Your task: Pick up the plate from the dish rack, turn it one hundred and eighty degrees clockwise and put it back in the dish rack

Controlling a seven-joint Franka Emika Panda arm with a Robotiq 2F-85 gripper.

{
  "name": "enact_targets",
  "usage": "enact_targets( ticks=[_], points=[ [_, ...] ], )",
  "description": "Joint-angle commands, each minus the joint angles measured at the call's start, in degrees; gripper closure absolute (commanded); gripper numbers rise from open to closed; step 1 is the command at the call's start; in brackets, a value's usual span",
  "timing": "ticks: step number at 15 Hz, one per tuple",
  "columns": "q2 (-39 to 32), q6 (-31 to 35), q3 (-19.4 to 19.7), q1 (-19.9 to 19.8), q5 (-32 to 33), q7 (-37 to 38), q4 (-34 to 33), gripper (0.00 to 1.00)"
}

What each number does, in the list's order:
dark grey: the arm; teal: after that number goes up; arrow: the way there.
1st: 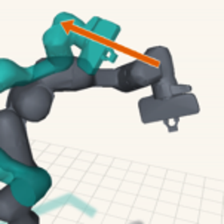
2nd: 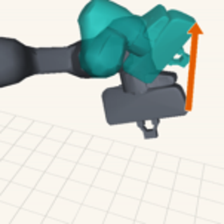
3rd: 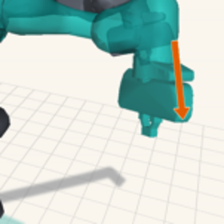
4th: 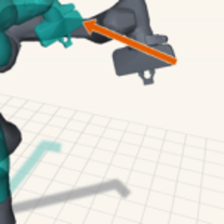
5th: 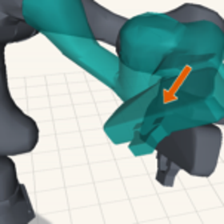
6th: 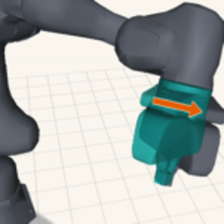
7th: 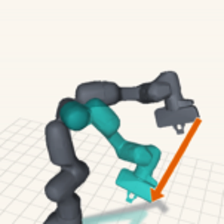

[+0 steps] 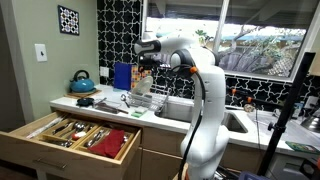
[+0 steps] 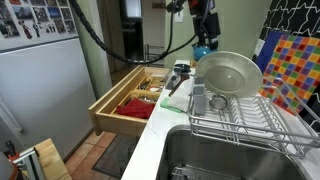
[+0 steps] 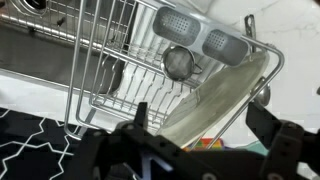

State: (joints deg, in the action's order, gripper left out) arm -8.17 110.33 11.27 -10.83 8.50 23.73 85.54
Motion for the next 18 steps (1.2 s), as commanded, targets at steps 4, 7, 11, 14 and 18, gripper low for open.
enact_targets(
  ticks=[4, 7, 11, 14, 18],
  points=[
    [-9.33, 2.35, 2.4, -1.51, -7.96, 14.66, -8.56, 0.0],
    [-11.24, 4.37, 2.75, -2.04, -10.55, 21.99, -9.57, 0.0],
    [-13.12, 6.57, 2.94, -2.51, -11.92, 28.61, -10.18, 0.03],
    [-14.17, 7.06, 2.87, -2.81, -11.81, 31.13, -10.6, 0.29],
    [-14.92, 7.11, 2.79, -3.13, -11.59, 32.96, -11.02, 0.63]
  ],
)
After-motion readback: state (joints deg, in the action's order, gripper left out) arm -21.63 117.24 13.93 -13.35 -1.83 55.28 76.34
